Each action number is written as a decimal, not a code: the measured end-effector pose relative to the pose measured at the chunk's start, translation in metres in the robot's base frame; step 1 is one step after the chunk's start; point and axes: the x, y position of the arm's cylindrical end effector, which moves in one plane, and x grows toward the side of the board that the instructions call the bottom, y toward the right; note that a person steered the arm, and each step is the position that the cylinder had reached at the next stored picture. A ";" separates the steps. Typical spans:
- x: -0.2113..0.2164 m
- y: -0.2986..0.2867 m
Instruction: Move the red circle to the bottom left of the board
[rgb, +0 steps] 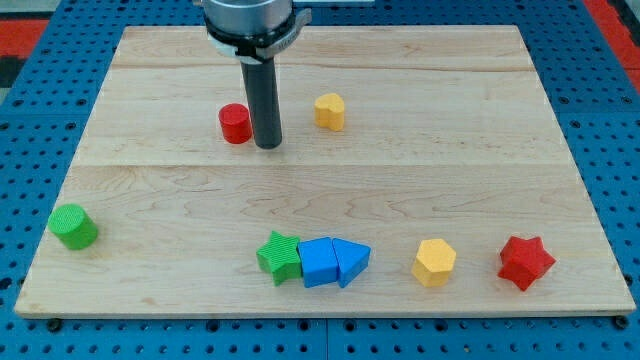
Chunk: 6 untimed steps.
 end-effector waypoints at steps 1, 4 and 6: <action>-0.044 -0.019; -0.001 -0.058; -0.017 -0.114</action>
